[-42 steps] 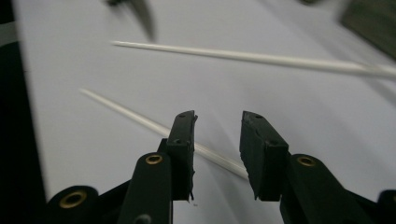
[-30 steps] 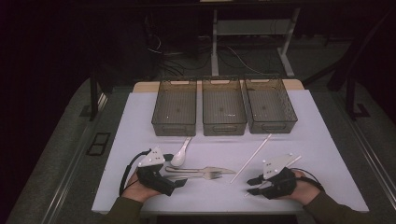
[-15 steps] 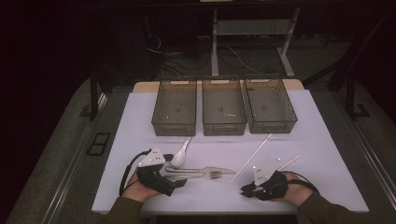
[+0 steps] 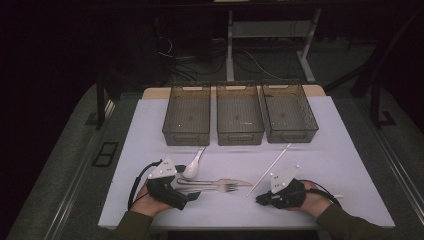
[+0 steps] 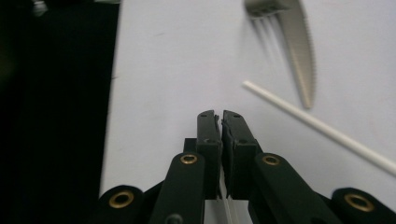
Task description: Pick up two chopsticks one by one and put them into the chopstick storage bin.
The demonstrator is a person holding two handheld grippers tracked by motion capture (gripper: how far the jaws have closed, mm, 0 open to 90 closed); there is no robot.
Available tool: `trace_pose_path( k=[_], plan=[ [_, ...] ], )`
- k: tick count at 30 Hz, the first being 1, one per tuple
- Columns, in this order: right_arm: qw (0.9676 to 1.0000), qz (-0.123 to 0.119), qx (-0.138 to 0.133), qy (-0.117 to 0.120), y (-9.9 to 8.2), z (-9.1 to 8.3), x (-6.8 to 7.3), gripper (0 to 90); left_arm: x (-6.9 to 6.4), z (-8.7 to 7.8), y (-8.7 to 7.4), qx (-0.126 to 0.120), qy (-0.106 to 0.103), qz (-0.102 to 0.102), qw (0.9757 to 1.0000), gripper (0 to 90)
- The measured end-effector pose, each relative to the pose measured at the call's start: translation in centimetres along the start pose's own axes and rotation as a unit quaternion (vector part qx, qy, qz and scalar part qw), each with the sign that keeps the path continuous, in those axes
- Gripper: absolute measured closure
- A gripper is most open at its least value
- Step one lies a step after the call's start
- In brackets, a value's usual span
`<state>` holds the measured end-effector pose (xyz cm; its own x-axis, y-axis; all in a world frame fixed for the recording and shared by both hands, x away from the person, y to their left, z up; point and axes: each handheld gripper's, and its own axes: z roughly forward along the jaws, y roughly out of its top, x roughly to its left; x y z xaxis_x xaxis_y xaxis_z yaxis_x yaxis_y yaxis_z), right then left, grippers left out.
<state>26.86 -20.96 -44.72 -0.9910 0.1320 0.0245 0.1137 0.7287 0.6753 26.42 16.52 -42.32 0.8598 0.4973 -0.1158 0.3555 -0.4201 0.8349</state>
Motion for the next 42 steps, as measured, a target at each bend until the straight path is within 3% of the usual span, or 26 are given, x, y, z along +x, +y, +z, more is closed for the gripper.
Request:
trace_pose_path(
  k=[7,8,9,12,13,16,17,19,23,30,42],
  plan=[
    [0.9997,0.022,-0.004,-0.007,-0.1,0.0,-0.8,85.2,0.0,0.0,0.0,-0.001,-0.001,0.000,1.0000,0.0],
    [0.9997,0.020,-0.005,-0.008,-0.1,-0.1,-0.8,81.6,0.0,0.0,0.0,-0.001,-0.001,0.000,1.0000,0.0],
    [0.9992,0.034,-0.018,-0.009,-0.2,-0.8,-0.9,73.4,0.0,-0.1,0.0,0.000,-0.001,0.001,1.0000,0.0],
    [0.9985,0.045,-0.024,-0.020,-0.6,-2.1,-1.0,72.7,0.0,-0.1,0.0,-0.001,-0.001,0.001,1.0000,0.0],
    [0.9970,0.064,-0.022,-0.036,-1.5,-3.4,-1.0,71.6,0.1,-0.1,0.0,-0.001,-0.001,0.003,1.0000,0.0],
    [0.9955,0.077,-0.014,-0.054,-2.7,-4.6,-1.0,71.1,0.0,-0.1,0.0,-0.001,-0.001,-0.001,1.0000,0.0],
    [0.9933,0.095,-0.010,-0.066,-3.9,-5.8,-0.8,71.1,0.0,-0.1,0.0,-0.001,-0.001,-0.001,1.0000,0.0],
    [0.9927,0.096,-0.007,-0.073,-4.4,-6.3,-0.7,71.1,0.0,-0.1,-0.1,-0.001,-0.001,-0.001,1.0000,0.0],
    [0.9882,0.119,0.009,-0.096,-7.0,-8.1,-0.4,71.6,0.0,-0.1,0.0,0.002,-0.002,0.002,1.0000,0.0],
    [0.9880,0.120,0.032,-0.092,-8.2,-8.2,-0.2,73.6,0.0,-0.1,0.0,0.004,-0.003,0.004,1.0000,0.0],
    [0.9895,0.105,0.041,-0.090,-8.0,-8.4,0.2,81.2,0.0,-0.1,-0.1,0.003,-0.003,0.003,1.0000,0.0]
  ],
)
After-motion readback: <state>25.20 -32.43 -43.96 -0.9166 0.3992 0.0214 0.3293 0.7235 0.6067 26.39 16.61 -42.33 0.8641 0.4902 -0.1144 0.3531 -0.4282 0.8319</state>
